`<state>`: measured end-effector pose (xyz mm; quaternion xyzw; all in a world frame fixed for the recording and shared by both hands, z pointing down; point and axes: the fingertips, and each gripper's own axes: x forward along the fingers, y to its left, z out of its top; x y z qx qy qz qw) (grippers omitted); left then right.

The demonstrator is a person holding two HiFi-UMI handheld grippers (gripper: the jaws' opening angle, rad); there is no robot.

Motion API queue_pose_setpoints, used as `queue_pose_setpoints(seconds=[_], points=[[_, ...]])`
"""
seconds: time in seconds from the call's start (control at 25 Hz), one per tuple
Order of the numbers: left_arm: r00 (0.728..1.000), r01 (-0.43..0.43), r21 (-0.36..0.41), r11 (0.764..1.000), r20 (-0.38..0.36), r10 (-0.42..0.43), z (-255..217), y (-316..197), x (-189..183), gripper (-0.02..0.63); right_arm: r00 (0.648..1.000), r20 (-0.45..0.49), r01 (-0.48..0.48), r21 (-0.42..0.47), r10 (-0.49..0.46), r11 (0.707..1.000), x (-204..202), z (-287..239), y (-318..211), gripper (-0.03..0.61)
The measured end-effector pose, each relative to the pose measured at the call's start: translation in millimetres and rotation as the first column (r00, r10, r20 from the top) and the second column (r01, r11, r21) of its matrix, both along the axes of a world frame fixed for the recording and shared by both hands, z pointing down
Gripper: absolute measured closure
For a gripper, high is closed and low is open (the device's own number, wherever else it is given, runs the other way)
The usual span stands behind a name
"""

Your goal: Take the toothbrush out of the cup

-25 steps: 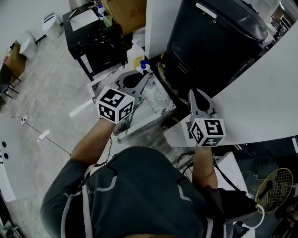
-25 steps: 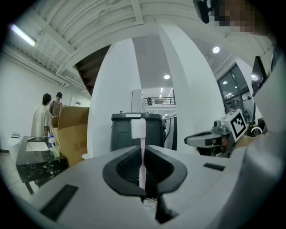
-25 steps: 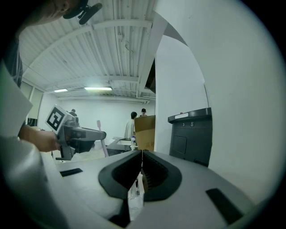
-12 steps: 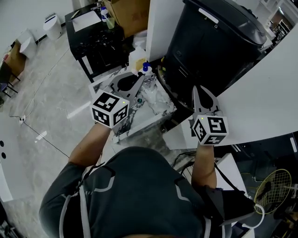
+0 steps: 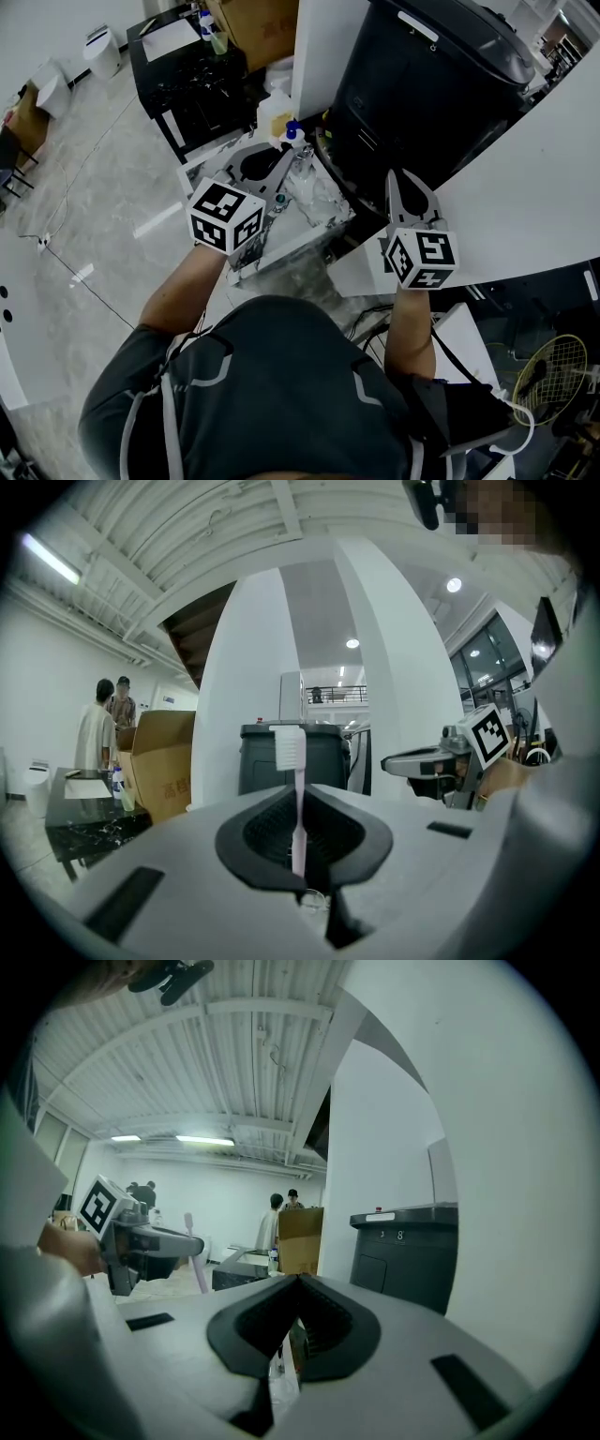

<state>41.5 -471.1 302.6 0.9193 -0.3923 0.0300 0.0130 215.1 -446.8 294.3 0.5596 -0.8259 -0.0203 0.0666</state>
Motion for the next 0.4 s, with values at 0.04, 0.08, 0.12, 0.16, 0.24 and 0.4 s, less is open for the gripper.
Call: queue_pose_setpoints(seconds=[0.04,0.08,0.12,0.16,0.24,0.4], points=[[1.0,0.001,-0.003,1.0,-0.002,-0.001,0.8,0.2,-0.4,0.586,1.0,-0.002,-0.001,0.001,0.001,1.0,-0.8,-0.5,0.2,0.552],[1.0,0.0,-0.004,1.0,-0.003,0.0,0.9,0.4,-0.4,0.586,1.0,-0.005,-0.003,0.003,0.003,1.0,-1.0,-1.1,0.1,0.552],[1.0,-0.001,-0.002,1.0,-0.003,0.001,0.4,0.3,-0.1,0.586,1.0,-0.007,-0.007,0.004,0.007,1.0,-0.4,-1.7,-0.3,0.552],[1.0,-0.002,0.001,1.0,-0.002,0.002,-0.2,-0.1,0.1,0.586,1.0,-0.009,-0.013,0.005,0.013,1.0,0.8,-1.9,-1.1,0.552],[1.0,-0.002,0.005,1.0,-0.001,0.002,-1.4,-1.2,0.1,0.586,1.0,-0.009,-0.025,0.002,0.025,1.0,3.9,-1.4,-2.1,0.552],[1.0,0.001,0.009,1.0,-0.003,-0.001,-4.7,-1.4,-1.5,0.586,0.999,-0.007,-0.035,-0.003,0.035,0.999,7.2,-1.0,-1.1,0.552]])
